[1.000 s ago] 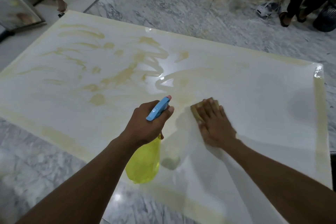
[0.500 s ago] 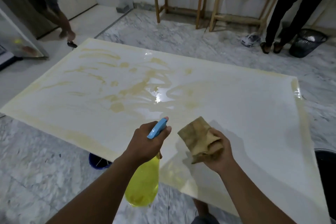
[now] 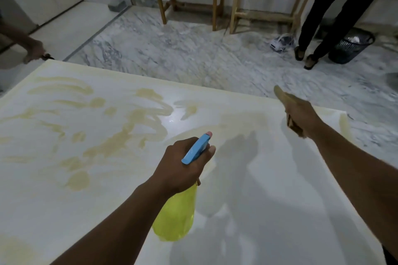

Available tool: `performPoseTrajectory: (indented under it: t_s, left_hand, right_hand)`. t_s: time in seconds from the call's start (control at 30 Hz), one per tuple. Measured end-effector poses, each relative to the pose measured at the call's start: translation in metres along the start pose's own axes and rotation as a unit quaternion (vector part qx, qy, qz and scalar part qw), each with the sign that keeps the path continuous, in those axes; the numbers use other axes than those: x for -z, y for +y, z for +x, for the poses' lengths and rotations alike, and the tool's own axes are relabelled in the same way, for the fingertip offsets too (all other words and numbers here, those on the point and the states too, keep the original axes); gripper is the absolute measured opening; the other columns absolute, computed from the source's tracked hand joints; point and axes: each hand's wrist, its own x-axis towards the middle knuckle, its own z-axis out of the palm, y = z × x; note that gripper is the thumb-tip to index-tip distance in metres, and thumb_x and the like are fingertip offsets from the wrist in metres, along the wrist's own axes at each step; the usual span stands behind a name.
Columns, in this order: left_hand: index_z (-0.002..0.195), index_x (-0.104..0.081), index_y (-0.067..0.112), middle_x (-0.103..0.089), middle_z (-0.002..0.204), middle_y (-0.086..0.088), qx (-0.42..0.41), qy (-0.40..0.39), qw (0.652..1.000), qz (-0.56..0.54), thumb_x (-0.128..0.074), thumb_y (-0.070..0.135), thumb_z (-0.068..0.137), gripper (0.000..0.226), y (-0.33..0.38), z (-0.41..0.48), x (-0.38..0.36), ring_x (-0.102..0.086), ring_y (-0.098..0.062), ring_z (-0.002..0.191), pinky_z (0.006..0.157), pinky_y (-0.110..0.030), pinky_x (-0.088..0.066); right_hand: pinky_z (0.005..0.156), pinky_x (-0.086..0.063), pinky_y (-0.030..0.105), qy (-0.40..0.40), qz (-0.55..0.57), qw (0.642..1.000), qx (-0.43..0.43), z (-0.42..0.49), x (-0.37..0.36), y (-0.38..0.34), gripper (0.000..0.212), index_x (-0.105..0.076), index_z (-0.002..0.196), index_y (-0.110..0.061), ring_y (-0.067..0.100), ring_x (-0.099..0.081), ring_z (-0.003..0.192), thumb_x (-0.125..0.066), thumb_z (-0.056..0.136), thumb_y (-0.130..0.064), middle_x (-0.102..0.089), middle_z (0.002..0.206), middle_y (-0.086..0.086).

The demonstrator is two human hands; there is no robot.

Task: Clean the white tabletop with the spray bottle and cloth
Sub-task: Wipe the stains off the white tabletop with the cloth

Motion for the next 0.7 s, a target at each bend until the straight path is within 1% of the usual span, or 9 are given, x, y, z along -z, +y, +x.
performPoseTrajectory:
  t_s: [0.07,0.13,0.17,0.2,0.23,0.3,0.4,0.6,0.7]
  left_hand:
    - [0.119,-0.068,0.012,-0.071,0.086,-0.013,0.003,0.0,1.0,-0.005,-0.061,0.048,0.099,0.042,-0.005,0.015,-0.006,-0.073,-0.023,0.063,0.06,-0.035,-0.064]
    - [0.119,-0.069,0.013,-0.072,0.085,-0.012,0.012,0.0,1.0,-0.001,-0.06,0.049,0.099,0.042,-0.011,0.022,-0.009,-0.074,-0.024,0.065,0.065,-0.044,-0.065]
    - [0.118,-0.069,0.013,-0.072,0.085,-0.012,0.02,0.001,1.0,0.002,-0.06,0.05,0.098,0.043,-0.014,0.024,-0.009,-0.075,-0.024,0.066,0.065,-0.046,-0.064]
    - [0.117,-0.07,0.015,-0.073,0.085,-0.012,0.031,0.006,0.999,0.006,-0.061,0.052,0.097,0.042,-0.018,0.025,-0.006,-0.075,-0.024,0.065,0.065,-0.048,-0.064]
    - [0.113,-0.072,0.019,-0.073,0.084,-0.012,0.041,0.012,0.999,0.007,-0.063,0.054,0.097,0.039,-0.022,0.026,-0.003,-0.075,-0.024,0.063,0.066,-0.05,-0.064]
    - [0.101,-0.073,0.03,-0.075,0.082,-0.01,0.055,0.034,0.998,0.009,-0.065,0.06,0.091,0.032,-0.03,0.028,0.008,-0.075,-0.026,0.063,0.069,-0.054,-0.064]
    - [0.099,-0.072,0.037,-0.075,0.083,-0.013,0.083,0.054,0.995,0.031,-0.06,0.071,0.079,0.042,-0.043,0.022,0.028,-0.074,-0.033,0.067,0.073,-0.06,-0.062]
    - [0.11,-0.07,0.033,-0.076,0.085,-0.009,0.112,0.073,0.99,0.046,-0.059,0.062,0.086,0.04,-0.057,-0.013,0.063,-0.073,-0.032,0.067,0.079,-0.061,-0.06]
    - [0.104,-0.065,0.053,-0.076,0.087,-0.01,0.105,0.074,0.991,0.042,-0.06,0.058,0.089,0.017,-0.067,-0.036,0.076,-0.074,-0.032,0.068,0.082,-0.059,-0.06]
  right_hand:
    - [0.054,-0.044,0.027,-0.04,-0.047,0.998,0.025,0.033,-0.013,0.002,0.062,-0.067,0.106,-0.045,0.017,-0.054,0.045,-0.051,0.069,-0.092,-0.061,0.074,0.006]
    - [0.091,-0.044,0.041,-0.059,-0.125,0.99,0.042,0.066,-0.04,0.036,0.046,-0.061,0.109,-0.055,0.017,-0.06,0.085,-0.048,0.077,-0.086,-0.061,0.098,-0.004]
    - [0.108,-0.031,0.048,-0.055,-0.208,0.974,0.078,0.078,-0.055,0.056,0.033,-0.057,0.117,-0.058,0.017,-0.054,0.112,-0.046,0.089,-0.072,-0.06,0.118,-0.005]
    - [0.117,-0.017,0.051,-0.044,-0.285,0.951,0.114,0.087,-0.071,0.074,0.037,-0.05,0.133,-0.052,0.018,-0.039,0.136,-0.039,0.098,-0.054,-0.051,0.143,-0.003]
    - [0.12,-0.008,0.052,-0.025,-0.337,0.931,0.139,0.088,-0.084,0.084,0.048,-0.042,0.146,-0.042,0.019,-0.02,0.149,-0.029,0.099,-0.042,-0.034,0.159,-0.003]
    - [0.121,-0.002,0.05,-0.007,-0.345,0.921,0.181,0.078,-0.099,0.086,0.066,-0.036,0.152,-0.032,0.02,-0.008,0.154,-0.019,0.088,-0.04,-0.024,0.164,-0.004]
    - [0.122,-0.004,0.048,-0.073,-0.348,0.894,0.274,0.038,-0.138,0.084,0.077,-0.04,0.15,-0.031,0.023,-0.012,0.154,-0.013,0.08,-0.05,-0.029,0.162,-0.002]
    - [0.123,0.0,0.049,-0.159,-0.437,0.813,0.35,-0.065,-0.209,0.093,0.079,-0.021,0.156,-0.036,0.02,0.003,0.154,-0.011,0.079,-0.043,-0.009,0.166,-0.008]
    - [0.123,-0.004,0.051,-0.16,-0.423,0.809,0.376,-0.117,-0.227,0.107,0.071,-0.022,0.156,-0.035,0.022,0.001,0.154,-0.014,0.086,-0.04,-0.008,0.166,-0.007]
